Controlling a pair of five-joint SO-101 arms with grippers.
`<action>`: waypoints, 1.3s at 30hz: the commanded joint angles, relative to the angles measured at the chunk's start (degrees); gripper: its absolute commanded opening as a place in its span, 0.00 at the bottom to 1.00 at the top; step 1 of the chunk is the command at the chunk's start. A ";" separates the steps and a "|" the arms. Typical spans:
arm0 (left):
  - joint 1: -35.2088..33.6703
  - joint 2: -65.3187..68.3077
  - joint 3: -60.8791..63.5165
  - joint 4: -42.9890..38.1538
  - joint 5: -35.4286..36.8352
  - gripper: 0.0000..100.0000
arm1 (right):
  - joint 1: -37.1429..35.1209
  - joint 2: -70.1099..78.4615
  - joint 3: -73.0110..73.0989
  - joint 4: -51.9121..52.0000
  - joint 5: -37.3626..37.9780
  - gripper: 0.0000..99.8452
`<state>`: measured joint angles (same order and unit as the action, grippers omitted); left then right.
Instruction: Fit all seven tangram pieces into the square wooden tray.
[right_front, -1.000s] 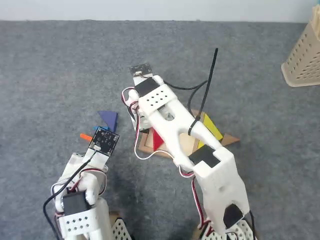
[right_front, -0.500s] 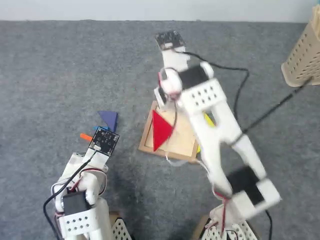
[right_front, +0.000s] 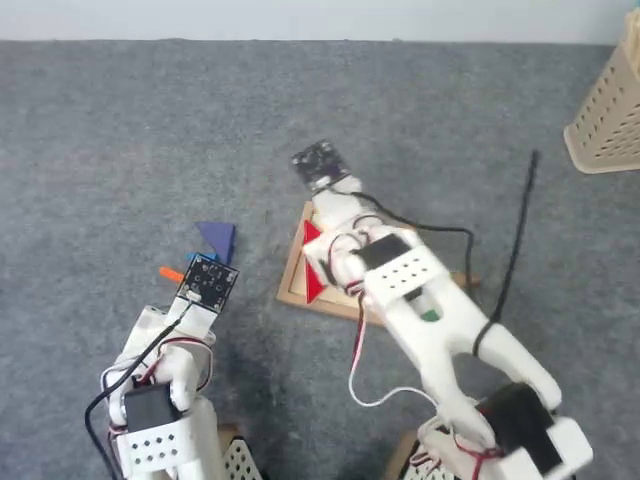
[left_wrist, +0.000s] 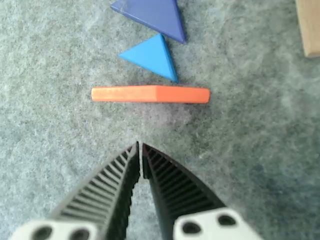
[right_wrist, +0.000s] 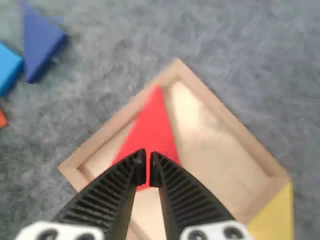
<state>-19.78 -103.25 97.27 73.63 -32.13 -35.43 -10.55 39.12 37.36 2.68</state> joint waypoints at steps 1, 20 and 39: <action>0.18 -1.32 -0.75 0.62 -0.79 0.01 | -1.01 4.79 -2.11 -3.03 0.79 0.01; 0.09 -1.32 -0.75 0.62 -0.79 0.01 | -2.51 17.63 -9.76 -2.95 1.05 0.01; 0.09 -1.32 -0.75 0.62 -0.79 0.01 | 18.95 2.15 -9.49 9.36 1.05 0.16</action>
<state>-19.78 -103.25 97.27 73.63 -32.13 -17.93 -10.20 30.42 49.76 2.77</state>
